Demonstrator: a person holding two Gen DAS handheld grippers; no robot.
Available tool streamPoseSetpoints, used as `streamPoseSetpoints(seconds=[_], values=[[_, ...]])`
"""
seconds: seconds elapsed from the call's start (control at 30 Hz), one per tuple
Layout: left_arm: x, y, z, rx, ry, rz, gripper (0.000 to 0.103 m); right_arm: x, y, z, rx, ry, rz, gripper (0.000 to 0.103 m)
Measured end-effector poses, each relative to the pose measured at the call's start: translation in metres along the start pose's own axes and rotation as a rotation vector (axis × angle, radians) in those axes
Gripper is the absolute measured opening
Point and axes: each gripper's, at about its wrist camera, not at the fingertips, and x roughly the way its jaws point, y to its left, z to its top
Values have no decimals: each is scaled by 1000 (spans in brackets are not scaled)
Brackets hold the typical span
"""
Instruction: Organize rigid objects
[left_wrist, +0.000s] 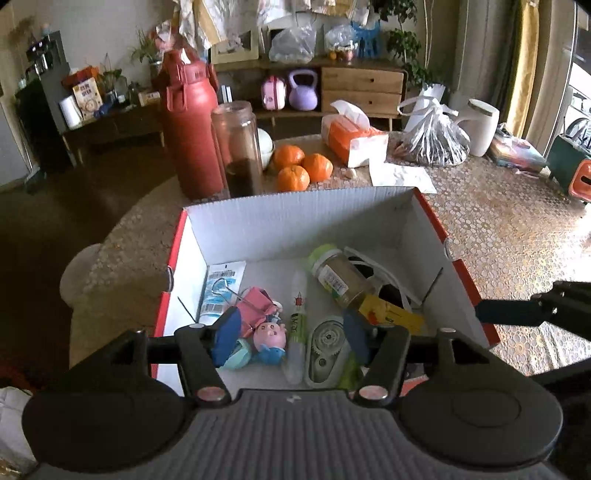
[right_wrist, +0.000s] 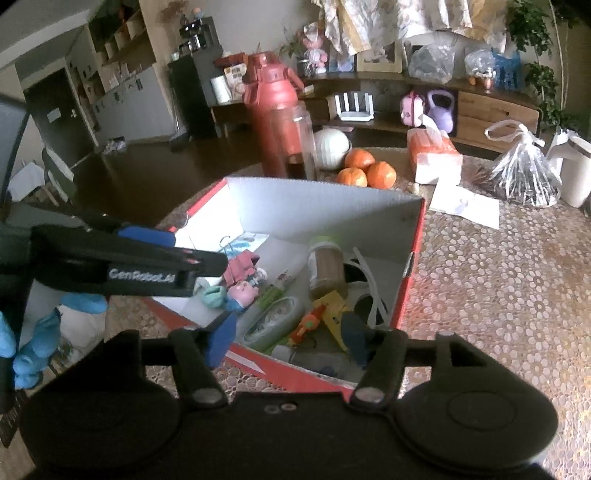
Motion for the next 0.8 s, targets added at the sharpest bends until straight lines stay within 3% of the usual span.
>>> streamPoseSetpoints(seconds=[0.1,0.17,0.27,0.5,0.6,0.7,0.8], values=[[-9,-3,-4,10,-31,18,70,-8,-1,-1,4,-24,18,74],[-15,-4,-7,12,-42,12,70,-15,1,-3,-5,-47,37,86],[-23,-6,-11,3,-58,3,71,-24,4,-6,-33,-74,38,89],[-36,-10,-23,-19,-86,0,83,-33,2,-14,-54,-108,31,98],[-42,-12,-28,-28,-99,3,88,-39,-1,-20,-42,-124,31,100],[-44,-15,-33,-22,-99,5,100,-46,-9,-25,-6,-154,25,103],[-47,-19,-39,-22,-101,-10,100,-55,-17,-29,33,-184,18,103]])
